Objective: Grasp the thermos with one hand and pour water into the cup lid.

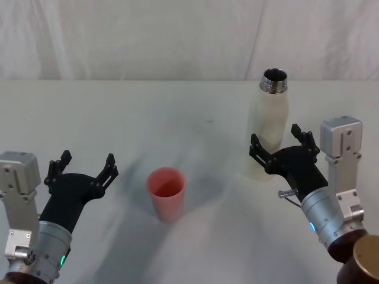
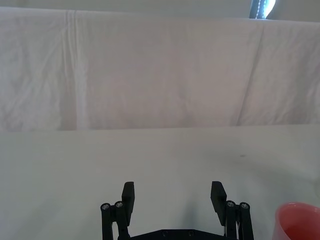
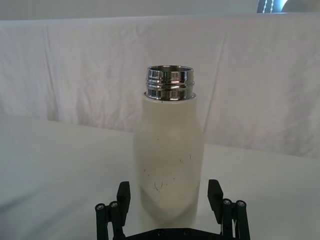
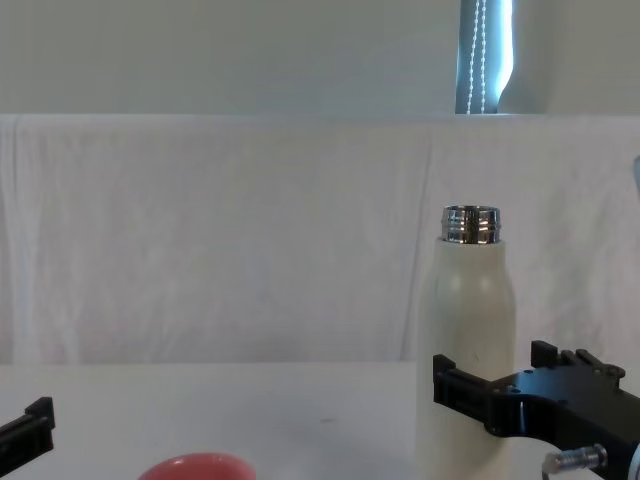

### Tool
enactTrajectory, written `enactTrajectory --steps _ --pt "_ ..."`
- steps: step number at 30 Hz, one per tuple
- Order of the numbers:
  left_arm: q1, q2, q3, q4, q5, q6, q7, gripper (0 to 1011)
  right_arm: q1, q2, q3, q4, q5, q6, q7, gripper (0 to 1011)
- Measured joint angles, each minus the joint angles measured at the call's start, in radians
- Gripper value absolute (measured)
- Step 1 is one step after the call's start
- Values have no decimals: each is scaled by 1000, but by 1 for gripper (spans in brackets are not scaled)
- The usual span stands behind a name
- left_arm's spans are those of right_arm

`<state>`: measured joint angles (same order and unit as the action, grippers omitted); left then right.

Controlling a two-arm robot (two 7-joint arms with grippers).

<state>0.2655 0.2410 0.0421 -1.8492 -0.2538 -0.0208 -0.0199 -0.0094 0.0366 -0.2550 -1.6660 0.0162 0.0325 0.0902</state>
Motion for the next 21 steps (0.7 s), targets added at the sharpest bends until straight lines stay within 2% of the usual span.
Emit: enactTrajectory --steps 21 --pt "0 0 0 0 0 0 0 1001 58 -33 -2 61 -8 13 7 1000"
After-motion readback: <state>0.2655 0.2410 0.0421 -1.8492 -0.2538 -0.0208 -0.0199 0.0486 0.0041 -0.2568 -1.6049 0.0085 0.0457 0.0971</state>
